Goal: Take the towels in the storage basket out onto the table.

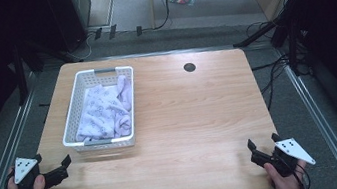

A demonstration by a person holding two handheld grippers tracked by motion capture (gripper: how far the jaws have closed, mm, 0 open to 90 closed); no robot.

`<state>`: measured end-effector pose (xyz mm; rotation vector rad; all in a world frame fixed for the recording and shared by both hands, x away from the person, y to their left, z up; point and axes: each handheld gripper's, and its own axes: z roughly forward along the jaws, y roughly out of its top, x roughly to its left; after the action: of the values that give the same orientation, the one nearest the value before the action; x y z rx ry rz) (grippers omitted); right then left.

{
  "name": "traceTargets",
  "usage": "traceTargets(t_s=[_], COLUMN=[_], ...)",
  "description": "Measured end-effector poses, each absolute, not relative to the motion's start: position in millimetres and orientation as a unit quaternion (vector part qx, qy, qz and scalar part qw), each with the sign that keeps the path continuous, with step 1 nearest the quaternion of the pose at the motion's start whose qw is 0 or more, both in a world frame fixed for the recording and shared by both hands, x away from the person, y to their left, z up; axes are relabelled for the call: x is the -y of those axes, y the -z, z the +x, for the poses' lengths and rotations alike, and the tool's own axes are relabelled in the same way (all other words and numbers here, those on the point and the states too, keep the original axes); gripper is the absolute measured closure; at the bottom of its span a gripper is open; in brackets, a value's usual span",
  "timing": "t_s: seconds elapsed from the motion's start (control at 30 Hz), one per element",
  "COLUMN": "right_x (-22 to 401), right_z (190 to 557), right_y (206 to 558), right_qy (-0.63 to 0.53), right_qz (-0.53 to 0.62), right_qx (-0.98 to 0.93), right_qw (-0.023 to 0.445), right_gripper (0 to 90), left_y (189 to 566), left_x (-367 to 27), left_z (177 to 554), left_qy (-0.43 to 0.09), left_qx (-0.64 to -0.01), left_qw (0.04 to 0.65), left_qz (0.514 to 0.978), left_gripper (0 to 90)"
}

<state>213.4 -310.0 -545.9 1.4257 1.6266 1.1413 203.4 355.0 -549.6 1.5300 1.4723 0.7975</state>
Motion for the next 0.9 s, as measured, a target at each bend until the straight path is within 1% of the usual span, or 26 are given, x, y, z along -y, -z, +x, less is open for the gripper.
traceTargets(t_s=[0.1,0.17,0.2,0.3,0.43,0.47,0.53,0.6,0.67,0.73,0.9], right_x=[310,310,310,311,311,311,311,311,311,308,311], right_z=[213,213,213,213,213,213,213,212,213,213,211], right_y=[546,546,546,546,546,546,546,546,546,546,546], right_qy=[-0.441,-0.442,-0.442,-0.444,-0.444,-0.446,-0.446,-0.447,-0.446,-0.438,-0.449], right_qz=[0.547,0.547,0.546,0.545,0.545,0.545,0.546,0.544,0.542,0.542,0.542], right_qx=[-0.625,-0.625,-0.625,-0.626,-0.626,-0.626,-0.625,-0.625,-0.627,-0.63,-0.622], right_qw=[0.34,0.34,0.34,0.339,0.338,0.336,0.335,0.337,0.338,0.343,0.342], right_gripper=[12.5,12.5,12.5,12.5,12.5,12.5,12.5,12.5,12.5,12.5,12.5], left_y=[547,547,545,542,528,518,514,502,498,486,472], left_x=[-359,-361,-364,-365,-361,-358,-356,-346,-344,-336,-327], left_z=[202,202,200,198,193,192,192,197,198,205,214], left_qy=[-0.317,-0.308,-0.298,-0.3,-0.314,-0.3,-0.293,-0.291,-0.286,-0.278,-0.283], left_qx=[-0.594,-0.597,-0.6,-0.601,-0.605,-0.619,-0.616,-0.618,-0.615,-0.609,-0.594], left_qw=[0.432,0.439,0.452,0.458,0.462,0.474,0.485,0.472,0.474,0.475,0.467], left_qz=[0.6,0.597,0.589,0.582,0.568,0.55,0.547,0.557,0.561,0.571,0.591], left_gripper=[0.0,0.0,0.0,0.0,0.0,0.0,0.0,0.0,0.0,0.0,0.0])
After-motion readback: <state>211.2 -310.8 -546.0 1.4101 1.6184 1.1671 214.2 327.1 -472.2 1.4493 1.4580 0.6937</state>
